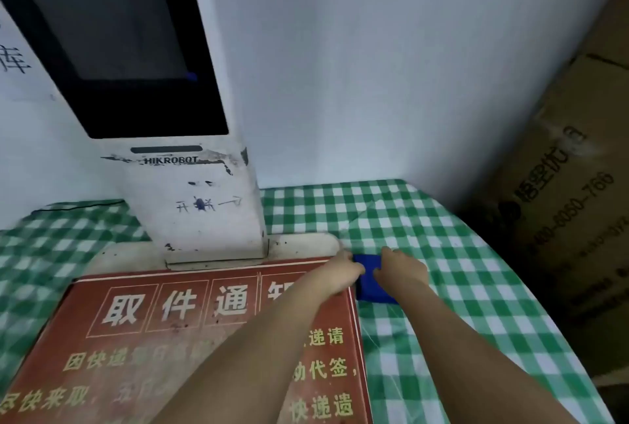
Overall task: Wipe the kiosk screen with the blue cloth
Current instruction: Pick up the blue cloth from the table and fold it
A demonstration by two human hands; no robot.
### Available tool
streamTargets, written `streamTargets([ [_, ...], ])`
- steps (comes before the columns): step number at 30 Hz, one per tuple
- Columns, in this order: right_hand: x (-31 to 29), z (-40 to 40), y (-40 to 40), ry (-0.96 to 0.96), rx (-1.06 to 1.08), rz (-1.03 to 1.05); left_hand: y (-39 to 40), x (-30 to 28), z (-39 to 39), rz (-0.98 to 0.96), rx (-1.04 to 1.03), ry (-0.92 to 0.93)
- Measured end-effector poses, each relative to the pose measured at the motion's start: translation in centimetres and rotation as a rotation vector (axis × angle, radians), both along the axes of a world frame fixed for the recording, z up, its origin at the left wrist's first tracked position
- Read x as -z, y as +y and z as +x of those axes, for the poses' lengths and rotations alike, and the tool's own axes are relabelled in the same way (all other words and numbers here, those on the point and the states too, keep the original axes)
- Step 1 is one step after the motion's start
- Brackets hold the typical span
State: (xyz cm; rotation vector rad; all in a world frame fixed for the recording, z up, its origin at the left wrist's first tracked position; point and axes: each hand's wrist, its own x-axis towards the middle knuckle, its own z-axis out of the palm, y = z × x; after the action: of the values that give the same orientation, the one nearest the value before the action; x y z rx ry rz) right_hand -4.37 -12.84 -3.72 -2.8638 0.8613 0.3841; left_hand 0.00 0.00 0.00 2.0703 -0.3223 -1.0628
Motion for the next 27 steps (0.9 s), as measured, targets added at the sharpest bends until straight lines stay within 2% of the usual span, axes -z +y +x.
streamTargets([
  [4,1.9,-0.1,-1.2,0.088,0.058,0.034,-1.6,1.8,0.2,0.056,0.076,0.01],
  [7,3.4,-0.1,-2.1,0.08,0.098,0.041,-2.4,2.9,0.3,0.036,0.072,0.038],
  [10,4.5,-0.2,-2.6,0.052,0.173,0.073,-2.8,3.5,0.4,0.006,0.043,0.08],
  [15,5.7,0.1,-2.9,-0.003,0.342,0.284,-3.5,4.1,0.5,0.007,0.02,0.109],
  [19,5.9,0.4,-3.5,-0.059,0.442,0.353,-3.6,4.0,0.6,0.013,0.02,0.107],
  [24,5.9,0.9,-4.2,-0.202,0.631,0.474,-3.5,4.1,1.0,0.011,-0.013,0.114],
  [27,6.5,1.1,-4.5,-0.232,0.646,0.555,-3.4,3.9,1.3,-0.001,-0.043,0.121],
])
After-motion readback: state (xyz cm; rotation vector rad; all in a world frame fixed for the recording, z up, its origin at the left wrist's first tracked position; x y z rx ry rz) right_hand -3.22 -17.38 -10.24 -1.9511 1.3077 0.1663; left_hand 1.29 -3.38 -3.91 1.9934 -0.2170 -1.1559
